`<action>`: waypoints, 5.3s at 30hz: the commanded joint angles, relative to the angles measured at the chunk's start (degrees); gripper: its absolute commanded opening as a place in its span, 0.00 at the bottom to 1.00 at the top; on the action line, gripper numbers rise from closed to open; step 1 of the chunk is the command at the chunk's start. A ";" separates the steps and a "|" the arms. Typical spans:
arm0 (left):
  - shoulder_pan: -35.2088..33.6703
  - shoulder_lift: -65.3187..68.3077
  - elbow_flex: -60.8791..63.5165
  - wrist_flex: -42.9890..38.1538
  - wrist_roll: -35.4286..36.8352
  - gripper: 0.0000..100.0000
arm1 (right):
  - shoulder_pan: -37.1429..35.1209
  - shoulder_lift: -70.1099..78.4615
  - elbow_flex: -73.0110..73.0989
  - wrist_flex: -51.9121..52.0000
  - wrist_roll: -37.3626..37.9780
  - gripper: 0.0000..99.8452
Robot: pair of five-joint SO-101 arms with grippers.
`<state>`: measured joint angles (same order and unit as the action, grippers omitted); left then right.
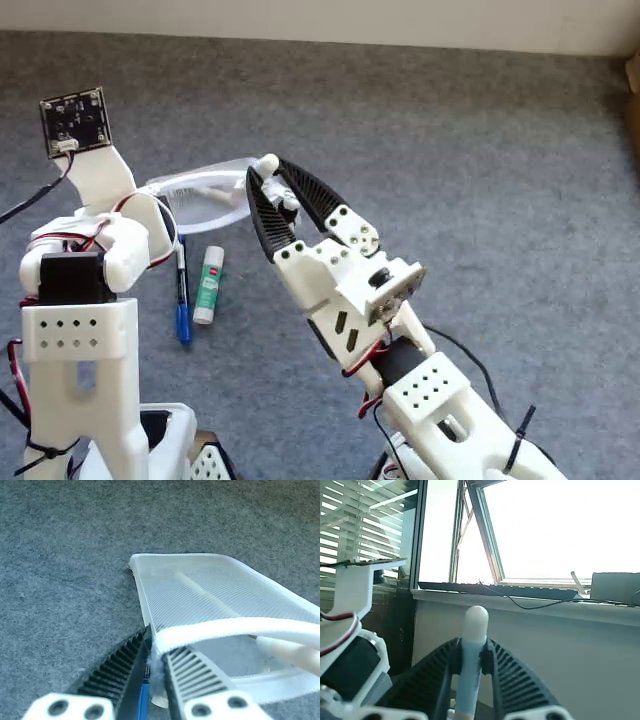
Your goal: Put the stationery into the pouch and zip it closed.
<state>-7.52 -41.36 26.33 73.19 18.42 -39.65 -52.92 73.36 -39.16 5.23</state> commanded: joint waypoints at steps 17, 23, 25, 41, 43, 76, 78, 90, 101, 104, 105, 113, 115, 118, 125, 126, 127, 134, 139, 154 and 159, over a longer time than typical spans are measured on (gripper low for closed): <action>-0.04 -0.04 0.22 -1.23 -0.62 0.01 | -2.59 -0.31 1.89 9.63 0.35 0.02; -0.04 -0.04 0.22 -1.23 -0.62 0.01 | -3.65 -0.31 1.98 14.29 0.35 0.15; -0.04 -0.04 0.22 -1.23 -0.62 0.01 | -3.65 -0.31 1.98 15.08 0.35 0.15; -3.03 -0.13 -0.57 -1.23 -0.44 0.01 | -3.30 -0.31 3.47 20.53 0.35 0.15; -5.85 -0.13 -1.98 -1.23 -0.26 0.01 | -3.30 -0.31 3.21 26.95 -1.58 0.15; -28.88 -0.13 -10.42 -0.88 9.67 0.01 | -10.42 35.21 -33.54 58.68 -29.54 0.15; -28.97 -0.13 -10.33 -0.88 9.67 0.01 | -10.51 38.90 -36.26 58.68 -30.77 0.15; -29.05 -0.13 -9.01 -1.23 9.41 0.01 | -11.47 55.34 -49.19 58.68 -32.35 0.15; -28.88 -0.13 -9.01 -0.88 9.41 0.01 | -11.47 67.56 -62.90 70.99 -32.44 0.15; -28.88 -0.13 -9.01 -0.88 9.41 0.01 | -11.30 72.22 -67.21 74.86 -32.44 0.15; -28.88 -0.13 -9.01 -0.88 9.32 0.01 | -11.30 73.63 -68.70 76.26 -32.44 0.15; -28.88 -0.13 -8.92 -0.88 9.32 0.01 | -11.12 80.48 -79.78 91.21 -32.18 0.15; -28.88 -0.13 -8.92 -0.88 9.32 0.01 | -11.03 81.01 -81.45 94.20 -32.00 0.15; -28.79 -0.13 -8.57 -0.88 9.32 0.01 | -10.95 81.10 -82.68 97.36 -31.91 0.15; -28.44 -0.13 -7.78 -1.23 9.41 0.01 | -7.87 80.84 -82.68 99.03 -25.49 0.00; -27.56 -0.13 -7.78 -1.23 9.41 0.01 | -7.78 80.84 -82.68 99.03 -23.47 0.00; -26.59 -0.13 -7.78 -1.23 9.32 0.01 | -7.16 80.75 -82.51 99.12 -21.89 0.01; -21.05 -0.13 -7.69 -1.23 9.32 0.01 | -3.65 78.64 -84.70 107.38 -20.57 0.00; -15.87 -0.13 -8.04 -1.23 9.32 0.01 | 0.13 69.14 -84.97 111.78 -20.48 0.00; 0.22 -0.04 -10.51 -0.79 9.32 0.01 | 8.66 37.05 -67.38 107.47 -20.40 0.00; 3.47 0.31 -10.51 -0.79 9.23 0.01 | 8.66 26.59 -57.80 100.79 -20.40 0.00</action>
<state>-7.16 -40.40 19.65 73.27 27.38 -31.74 -18.02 13.14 66.42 -15.78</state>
